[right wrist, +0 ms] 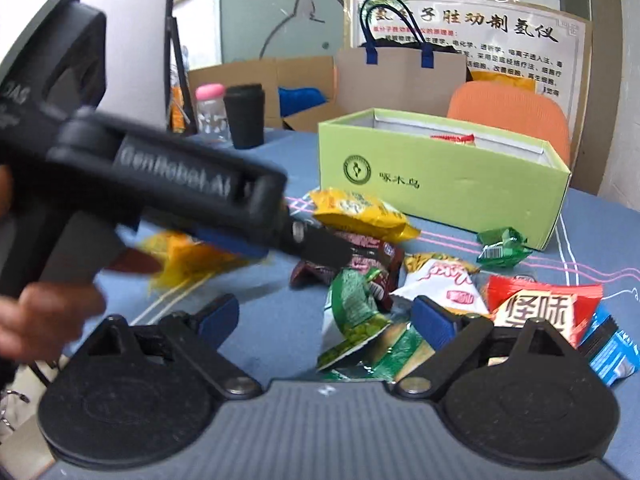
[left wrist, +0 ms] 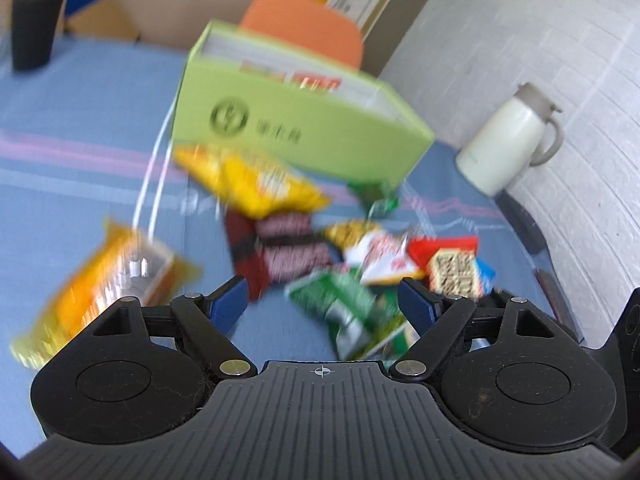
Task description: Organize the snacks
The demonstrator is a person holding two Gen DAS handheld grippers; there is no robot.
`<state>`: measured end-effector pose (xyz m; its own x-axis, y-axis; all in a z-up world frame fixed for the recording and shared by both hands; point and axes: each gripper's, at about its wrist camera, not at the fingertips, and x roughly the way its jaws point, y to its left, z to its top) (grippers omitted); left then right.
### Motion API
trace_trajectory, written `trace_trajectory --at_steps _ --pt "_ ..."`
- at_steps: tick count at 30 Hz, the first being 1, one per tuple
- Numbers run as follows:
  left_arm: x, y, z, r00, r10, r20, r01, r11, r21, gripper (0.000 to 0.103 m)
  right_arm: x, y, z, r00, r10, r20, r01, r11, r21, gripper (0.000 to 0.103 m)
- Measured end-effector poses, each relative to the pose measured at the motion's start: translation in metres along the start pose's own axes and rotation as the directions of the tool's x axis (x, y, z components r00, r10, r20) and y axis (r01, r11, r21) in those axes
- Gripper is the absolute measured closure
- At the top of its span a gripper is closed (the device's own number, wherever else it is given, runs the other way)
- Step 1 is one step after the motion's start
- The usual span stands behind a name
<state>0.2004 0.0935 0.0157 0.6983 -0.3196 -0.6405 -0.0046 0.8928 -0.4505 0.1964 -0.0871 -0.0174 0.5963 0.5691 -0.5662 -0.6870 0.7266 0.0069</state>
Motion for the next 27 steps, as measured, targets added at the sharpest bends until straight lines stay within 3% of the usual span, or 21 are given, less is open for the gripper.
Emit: trace_trajectory --at_steps 2,6,9,11,16,21,24,27 --pt "0.009 0.002 0.0 0.999 -0.014 -0.035 0.013 1.0 -0.027 0.035 0.007 0.001 0.0 1.0 -0.005 -0.007 0.005 1.0 0.017 0.01" --pt "0.023 0.003 0.003 0.994 -0.076 -0.082 0.072 0.996 -0.052 0.037 0.015 0.0 -0.001 1.0 -0.01 -0.015 0.01 1.0 0.016 0.023" --pt "0.028 0.003 0.001 0.995 -0.069 -0.069 0.067 0.997 -0.029 0.051 0.019 0.0 0.0 0.999 -0.009 -0.032 0.009 1.0 -0.007 0.042" --pt "0.029 0.007 0.001 0.991 -0.099 -0.087 0.097 0.995 -0.032 0.078 0.019 0.001 -0.001 0.999 -0.035 -0.03 0.034 0.999 -0.028 0.049" --pt "0.017 0.012 -0.004 0.988 -0.122 -0.089 0.117 0.991 -0.063 0.084 0.009 -0.002 0.001 0.999 0.026 -0.027 -0.025 0.999 0.027 0.057" --pt "-0.012 0.002 0.016 0.987 -0.157 -0.015 0.156 0.986 -0.056 0.094 -0.015 -0.004 0.024 0.997 0.045 0.065 -0.046 0.999 0.013 0.056" --pt "-0.011 -0.005 0.034 0.987 -0.159 0.003 0.159 0.987 -0.019 0.097 -0.012 -0.019 0.036 0.996 0.059 0.063 -0.062 0.997 0.046 0.055" --pt "-0.01 0.005 0.028 0.992 -0.124 -0.014 0.123 0.992 -0.04 0.091 -0.017 -0.023 0.022 0.996 0.079 0.049 -0.083 0.993 0.086 0.025"
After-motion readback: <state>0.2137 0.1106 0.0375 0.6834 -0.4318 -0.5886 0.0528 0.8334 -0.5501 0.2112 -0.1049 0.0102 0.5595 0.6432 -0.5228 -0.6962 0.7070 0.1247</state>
